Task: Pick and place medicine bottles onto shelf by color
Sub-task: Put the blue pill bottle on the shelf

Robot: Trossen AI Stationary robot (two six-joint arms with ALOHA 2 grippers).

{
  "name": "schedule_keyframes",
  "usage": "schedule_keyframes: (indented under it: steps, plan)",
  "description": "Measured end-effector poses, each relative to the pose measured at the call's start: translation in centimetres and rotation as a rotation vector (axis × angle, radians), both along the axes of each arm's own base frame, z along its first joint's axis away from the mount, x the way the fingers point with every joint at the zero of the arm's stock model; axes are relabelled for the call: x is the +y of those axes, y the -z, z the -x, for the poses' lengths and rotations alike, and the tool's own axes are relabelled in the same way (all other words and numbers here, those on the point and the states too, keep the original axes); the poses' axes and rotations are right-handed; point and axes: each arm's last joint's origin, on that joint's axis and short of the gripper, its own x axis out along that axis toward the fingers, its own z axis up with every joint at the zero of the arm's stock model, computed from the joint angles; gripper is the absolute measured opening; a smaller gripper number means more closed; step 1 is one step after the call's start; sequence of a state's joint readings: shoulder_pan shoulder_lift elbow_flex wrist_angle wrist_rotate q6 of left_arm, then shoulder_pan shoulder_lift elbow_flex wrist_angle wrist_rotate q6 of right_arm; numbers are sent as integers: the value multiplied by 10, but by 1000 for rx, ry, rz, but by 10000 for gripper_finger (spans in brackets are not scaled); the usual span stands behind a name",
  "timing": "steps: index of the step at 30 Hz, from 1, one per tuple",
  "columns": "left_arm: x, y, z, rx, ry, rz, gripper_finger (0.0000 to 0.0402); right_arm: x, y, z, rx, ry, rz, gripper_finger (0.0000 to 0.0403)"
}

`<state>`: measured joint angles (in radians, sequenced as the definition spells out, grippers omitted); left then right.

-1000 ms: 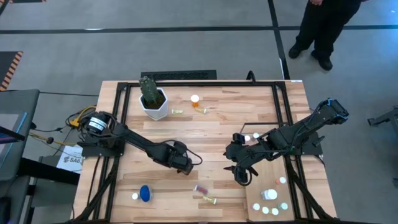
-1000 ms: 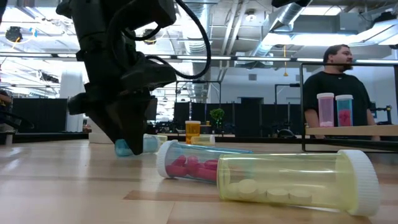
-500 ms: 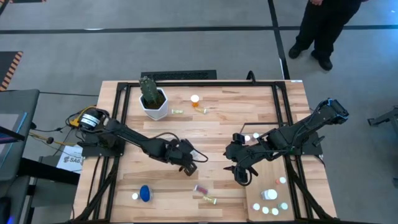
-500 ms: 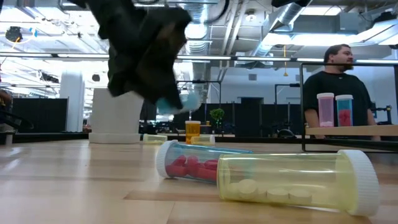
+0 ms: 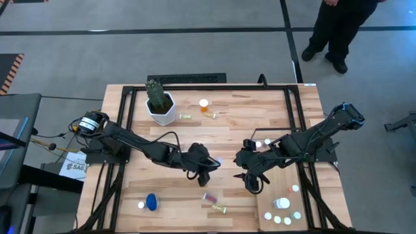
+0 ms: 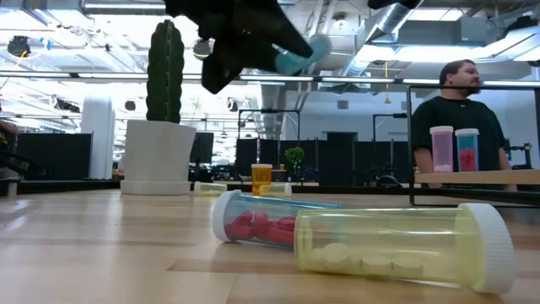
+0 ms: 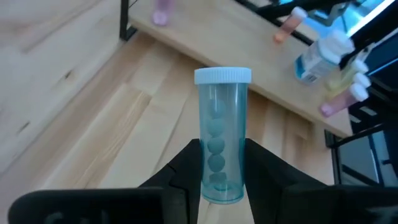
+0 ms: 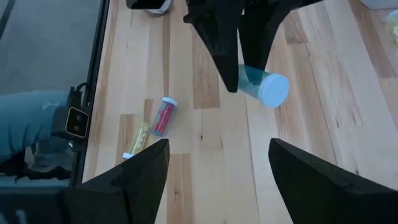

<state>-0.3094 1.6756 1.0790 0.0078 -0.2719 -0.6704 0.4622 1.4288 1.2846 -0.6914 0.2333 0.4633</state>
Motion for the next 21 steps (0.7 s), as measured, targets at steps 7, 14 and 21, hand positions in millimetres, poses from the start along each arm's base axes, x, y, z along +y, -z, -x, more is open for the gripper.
schedule_keyframes:
  steps: [7,14,21]
  plan:
    - [-6,-7,-2,-76,50,-43,78,3,-6,-6,-81,1,-41,297]
    - [-12,-13,-4,-145,93,-82,78,1,-9,-9,-114,13,-61,297]
    - [-12,-15,-5,-171,95,-83,78,0,-9,-9,-113,18,-61,297]
